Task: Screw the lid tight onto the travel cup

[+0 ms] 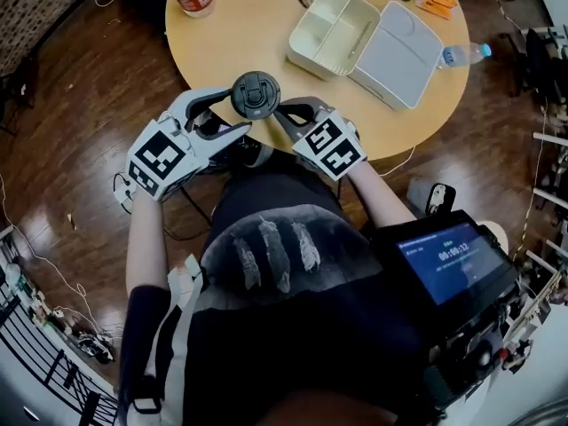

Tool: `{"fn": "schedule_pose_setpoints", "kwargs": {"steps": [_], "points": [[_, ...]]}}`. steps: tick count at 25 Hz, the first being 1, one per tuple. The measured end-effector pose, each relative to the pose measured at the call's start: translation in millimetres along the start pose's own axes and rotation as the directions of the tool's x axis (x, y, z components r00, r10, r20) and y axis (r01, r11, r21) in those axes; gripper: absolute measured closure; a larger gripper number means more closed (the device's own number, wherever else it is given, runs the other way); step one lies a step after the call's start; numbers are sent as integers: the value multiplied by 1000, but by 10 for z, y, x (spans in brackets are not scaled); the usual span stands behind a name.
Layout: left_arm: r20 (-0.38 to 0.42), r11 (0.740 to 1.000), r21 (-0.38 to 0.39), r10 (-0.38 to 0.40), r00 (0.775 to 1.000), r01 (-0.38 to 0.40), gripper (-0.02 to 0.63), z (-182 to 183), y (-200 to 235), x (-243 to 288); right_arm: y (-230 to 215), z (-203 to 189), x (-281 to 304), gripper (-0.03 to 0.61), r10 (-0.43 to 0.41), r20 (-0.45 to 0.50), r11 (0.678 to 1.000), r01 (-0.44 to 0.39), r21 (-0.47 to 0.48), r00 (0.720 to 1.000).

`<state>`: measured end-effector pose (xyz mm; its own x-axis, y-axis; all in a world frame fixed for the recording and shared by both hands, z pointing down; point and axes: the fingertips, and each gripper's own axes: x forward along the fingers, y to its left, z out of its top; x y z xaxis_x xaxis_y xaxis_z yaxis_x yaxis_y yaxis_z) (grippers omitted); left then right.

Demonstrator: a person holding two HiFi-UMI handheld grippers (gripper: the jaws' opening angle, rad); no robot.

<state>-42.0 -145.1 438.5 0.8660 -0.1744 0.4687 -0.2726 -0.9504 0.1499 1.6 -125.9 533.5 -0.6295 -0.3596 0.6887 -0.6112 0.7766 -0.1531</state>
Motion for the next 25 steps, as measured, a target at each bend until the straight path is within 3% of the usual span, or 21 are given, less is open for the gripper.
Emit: {"fn": "schedule_pose_setpoints", "kwargs": {"steps": [10, 19, 20, 23, 25], "points": [[13, 999, 1, -51, 999, 51, 347, -48, -362, 192, -81, -43, -23, 572, -24, 5, 1000, 24, 5, 1000], [15, 999, -13, -36, 999, 36, 348, -19, -341, 140, -82, -23, -68, 571, -6, 21, 1000, 6, 10, 1000], [18, 1000, -8, -18, 1000, 18, 347, -9, -306, 95, -65, -39, -72, 551, 15, 23, 1000, -15, 14, 1000], [26, 997, 57, 60, 998, -61, 347, 77, -127, -102, -7, -129, -48, 384, 69, 9, 997, -69, 19, 998], [8, 989, 135, 67, 998, -68, 347, 145, -23, -194, 18, -137, -2, 264, 76, 8, 997, -76, 4, 997]]}}
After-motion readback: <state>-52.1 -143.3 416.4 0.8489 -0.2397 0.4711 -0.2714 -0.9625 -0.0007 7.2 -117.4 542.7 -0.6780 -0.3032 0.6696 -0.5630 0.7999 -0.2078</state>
